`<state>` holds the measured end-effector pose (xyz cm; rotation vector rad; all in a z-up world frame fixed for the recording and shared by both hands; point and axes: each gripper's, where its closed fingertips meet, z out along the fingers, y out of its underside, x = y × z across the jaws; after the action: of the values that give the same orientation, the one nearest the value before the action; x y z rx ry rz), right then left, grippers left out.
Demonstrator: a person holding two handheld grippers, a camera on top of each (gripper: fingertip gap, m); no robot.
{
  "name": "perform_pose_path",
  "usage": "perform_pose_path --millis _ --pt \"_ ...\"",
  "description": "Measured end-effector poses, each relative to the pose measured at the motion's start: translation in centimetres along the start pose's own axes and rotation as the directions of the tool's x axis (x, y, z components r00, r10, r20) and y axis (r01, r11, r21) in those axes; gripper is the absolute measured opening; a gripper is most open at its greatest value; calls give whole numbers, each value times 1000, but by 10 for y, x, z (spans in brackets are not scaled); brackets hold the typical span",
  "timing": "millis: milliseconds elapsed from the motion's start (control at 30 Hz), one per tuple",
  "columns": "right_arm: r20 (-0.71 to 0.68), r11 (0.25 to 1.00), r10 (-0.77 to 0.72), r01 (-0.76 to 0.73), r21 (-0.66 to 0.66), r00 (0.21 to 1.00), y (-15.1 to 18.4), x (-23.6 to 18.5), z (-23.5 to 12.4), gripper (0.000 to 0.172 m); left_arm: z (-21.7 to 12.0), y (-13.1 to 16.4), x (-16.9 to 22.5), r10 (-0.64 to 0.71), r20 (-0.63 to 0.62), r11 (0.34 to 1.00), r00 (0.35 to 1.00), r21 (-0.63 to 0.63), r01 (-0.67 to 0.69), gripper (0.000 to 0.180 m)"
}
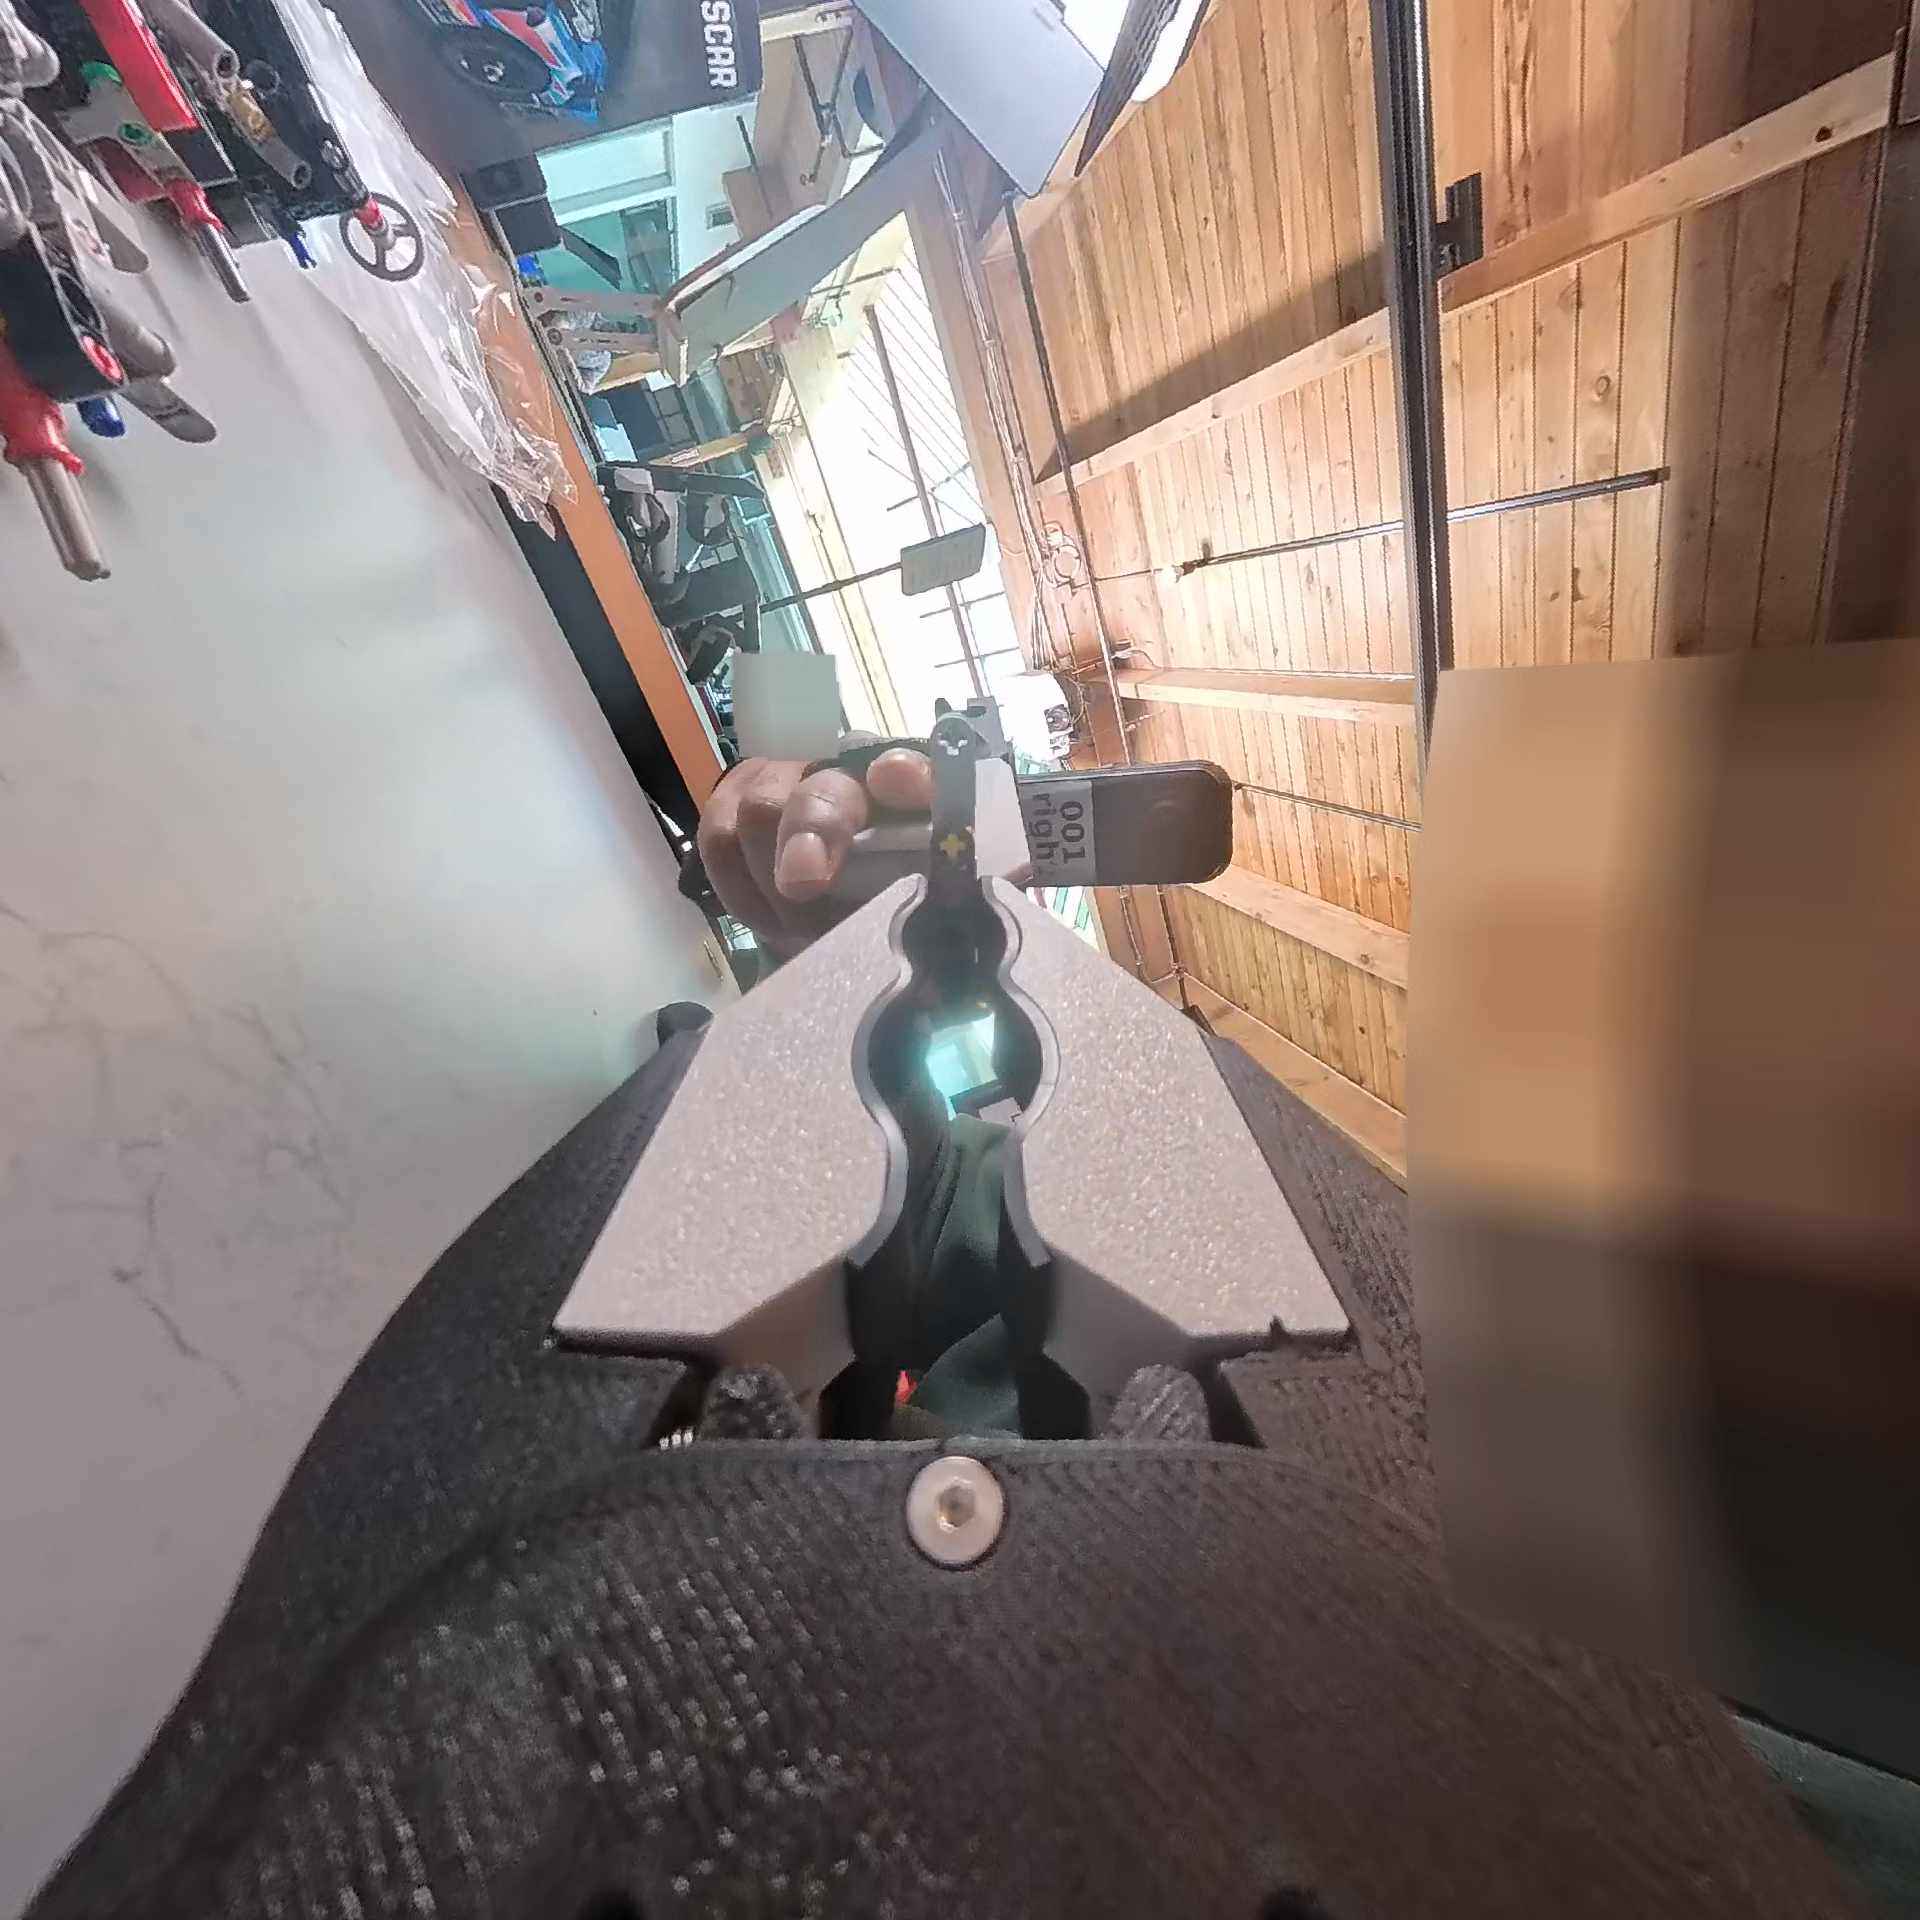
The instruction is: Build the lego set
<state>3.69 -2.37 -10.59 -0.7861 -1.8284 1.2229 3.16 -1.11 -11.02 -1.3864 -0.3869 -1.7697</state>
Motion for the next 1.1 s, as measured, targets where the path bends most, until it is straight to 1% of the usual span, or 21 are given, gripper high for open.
perform_pose_path --millis 33,133,233,333,433,500,600,800,900,1100 --pt "7 1000 -2 2 3 1000 -1 -1 0 4 0 0 0 -3 -1 1000 1000 -3 3 5" --pt "28 1000 -20 20 15 999 -4 -6 -1 3 1 3 2 -16 -15 1000 1000 -19 15 5" --pt "44 999 -5 4 33 999 -6 -8 -2 3 2 5 4 -17 -23 999 1000 -34 16 6" --pt "54 1000 -18 17 6 998 -2 -10 -2 3 1 8 1 -20 -12 998 1000 -53 20 6" --pt "54 999 -36 38 -36 998 4 -12 -1 4 1 10 -1 4 13 997 1000 -79 -3 6" --pt "56 999 -33 36 -40 998 6 -13 1 4 0 11 -2 16 20 996 1000 -85 -14 6" --pt "23 997 -56 58 -59 998 10 -10 3 3 -2 8 -6 39 46 997 998 -67 -36 6" --pt "-31 979 -157 151 -134 987 16 -9 8 3 -5 6 -13 145 132 988 981 -78 -136 6" --pt "-49 964 -219 208 -169 975 18 -8 11 2 -6 4 -15 149 142 988 979 -63 -142 6" --pt "-66 963 -224 210 -170 972 25 -8 14 2 -9 3 -22 154 168 988 974 -48 -148 6"
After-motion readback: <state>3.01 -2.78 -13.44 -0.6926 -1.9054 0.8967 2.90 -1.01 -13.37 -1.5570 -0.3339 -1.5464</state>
